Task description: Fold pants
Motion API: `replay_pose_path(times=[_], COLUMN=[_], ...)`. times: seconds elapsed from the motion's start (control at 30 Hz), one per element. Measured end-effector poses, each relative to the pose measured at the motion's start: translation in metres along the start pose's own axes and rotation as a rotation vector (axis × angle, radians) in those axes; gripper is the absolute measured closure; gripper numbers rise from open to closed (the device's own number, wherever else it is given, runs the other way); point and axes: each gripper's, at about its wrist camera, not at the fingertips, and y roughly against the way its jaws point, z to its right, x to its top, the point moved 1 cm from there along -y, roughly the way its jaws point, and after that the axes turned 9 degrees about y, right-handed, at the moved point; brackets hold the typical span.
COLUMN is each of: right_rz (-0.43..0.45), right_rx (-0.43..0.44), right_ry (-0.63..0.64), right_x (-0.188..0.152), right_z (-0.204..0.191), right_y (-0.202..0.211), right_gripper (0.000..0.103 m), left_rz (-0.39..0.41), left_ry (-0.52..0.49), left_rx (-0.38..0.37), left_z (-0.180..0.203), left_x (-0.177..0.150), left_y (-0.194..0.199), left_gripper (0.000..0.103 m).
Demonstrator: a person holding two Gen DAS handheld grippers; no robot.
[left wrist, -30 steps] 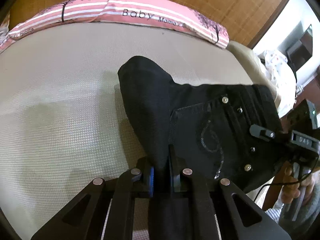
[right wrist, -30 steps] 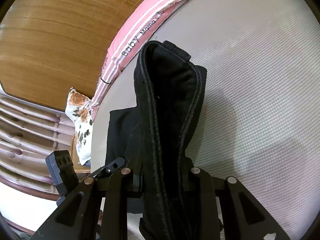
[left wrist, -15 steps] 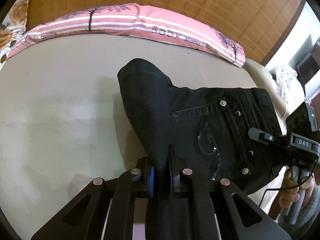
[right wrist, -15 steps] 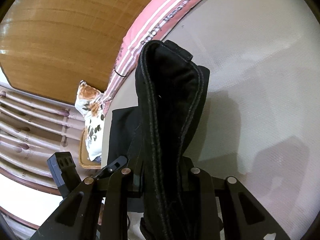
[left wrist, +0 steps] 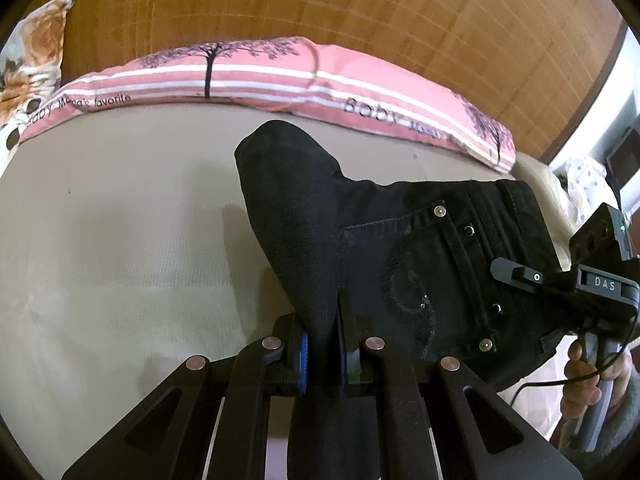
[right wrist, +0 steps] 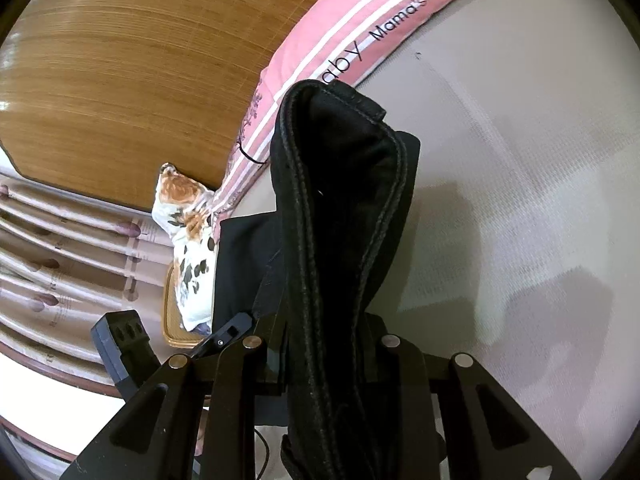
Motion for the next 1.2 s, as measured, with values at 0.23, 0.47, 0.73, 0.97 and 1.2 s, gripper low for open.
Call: replay_pose_path(times=[0.23,0.47,0.73,0.97,1.2], right_rz=[-0.01,-0.044,-0.023,-0.014,0.013], right_rx=[0.005,-0.22,-0.384,-0.467,-0.492], right_ry=[-0.008,0.114,0.23,0.31,0.321], right_x=[0.017,0.008,-0.004,-0.018,-0.048], right_z=[-0.004,0.005,0.009,-0.002,-0.01], right_y=[-0.021,-0.043,-0.043,-0.022,0.006], right_gripper=[0.081,0.077,0.056,0.05,0.044], left_rz=[0.011,-0.05,0.014,0.042,0.078], left_ry=[0.034,0.035,-0.001,-0.062,-0.108], left_rx=[0.004,0.09,0.172,0.274,0.343], left_z=[-0.02,-0.045,-0.055,-0.045,-0.034], left_x=[0.023,0.012,0.0,-0.023,-0.057], left_y=[-0.009,-0.049,-0.057,-0.04,-0.018], left_gripper=[0.092,0.081,0.043,0.042,0.042])
